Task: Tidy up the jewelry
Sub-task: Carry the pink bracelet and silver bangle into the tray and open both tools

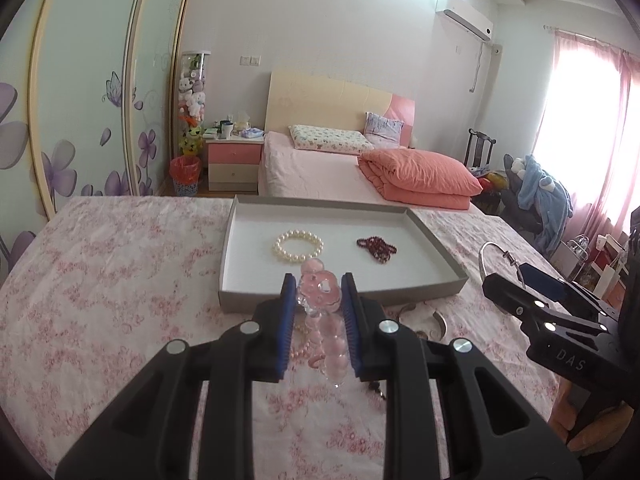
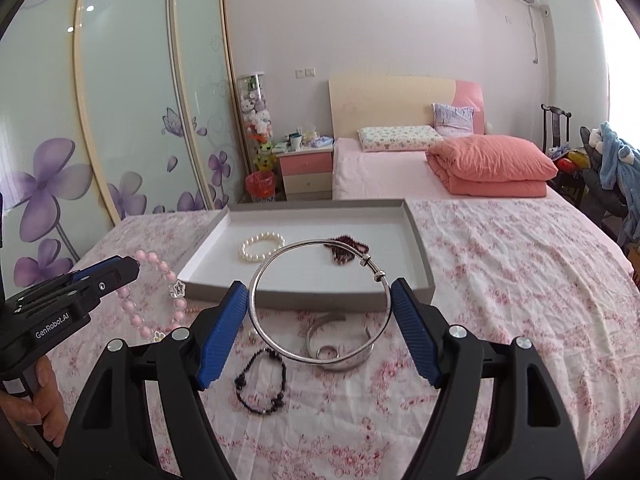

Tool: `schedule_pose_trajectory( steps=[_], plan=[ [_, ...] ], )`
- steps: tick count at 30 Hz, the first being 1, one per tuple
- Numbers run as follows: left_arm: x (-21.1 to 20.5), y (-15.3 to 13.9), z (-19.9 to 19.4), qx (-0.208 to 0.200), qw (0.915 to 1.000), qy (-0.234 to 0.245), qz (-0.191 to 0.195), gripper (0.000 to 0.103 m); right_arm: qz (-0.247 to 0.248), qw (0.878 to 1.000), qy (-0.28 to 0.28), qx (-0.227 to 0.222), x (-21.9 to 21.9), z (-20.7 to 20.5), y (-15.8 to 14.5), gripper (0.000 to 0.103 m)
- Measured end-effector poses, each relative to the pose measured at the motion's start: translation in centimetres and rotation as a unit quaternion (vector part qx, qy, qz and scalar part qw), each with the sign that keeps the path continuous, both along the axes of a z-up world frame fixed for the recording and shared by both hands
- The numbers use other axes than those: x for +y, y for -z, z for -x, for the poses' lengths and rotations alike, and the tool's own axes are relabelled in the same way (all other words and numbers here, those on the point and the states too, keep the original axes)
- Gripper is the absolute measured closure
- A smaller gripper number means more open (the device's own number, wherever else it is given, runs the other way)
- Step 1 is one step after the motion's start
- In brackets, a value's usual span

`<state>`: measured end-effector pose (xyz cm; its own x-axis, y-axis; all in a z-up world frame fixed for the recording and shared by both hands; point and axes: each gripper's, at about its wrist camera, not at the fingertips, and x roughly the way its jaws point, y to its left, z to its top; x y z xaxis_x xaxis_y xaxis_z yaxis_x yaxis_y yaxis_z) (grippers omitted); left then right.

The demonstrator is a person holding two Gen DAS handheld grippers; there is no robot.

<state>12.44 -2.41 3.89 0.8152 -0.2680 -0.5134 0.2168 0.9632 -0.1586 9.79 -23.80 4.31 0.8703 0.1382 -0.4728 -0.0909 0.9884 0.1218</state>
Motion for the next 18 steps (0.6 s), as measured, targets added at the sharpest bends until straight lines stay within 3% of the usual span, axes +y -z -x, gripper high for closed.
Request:
schedule_pose_trajectory(
  steps=[7,18],
  plan=[
    [-0.3,-1.3,-2.8,-0.009,0.9999,-0.01,-0.004,0.08,0.003,1.0,0.012,-0.023,-0.1,-2.7,-0.9,0.029],
    [-1.2,-1.2,-8.3,-0.007,0.9997,-0.018,-0.016,0.08,0.007,0.999,0.024,-0.025,-0.4,-7.9,0.0,0.029]
  ],
)
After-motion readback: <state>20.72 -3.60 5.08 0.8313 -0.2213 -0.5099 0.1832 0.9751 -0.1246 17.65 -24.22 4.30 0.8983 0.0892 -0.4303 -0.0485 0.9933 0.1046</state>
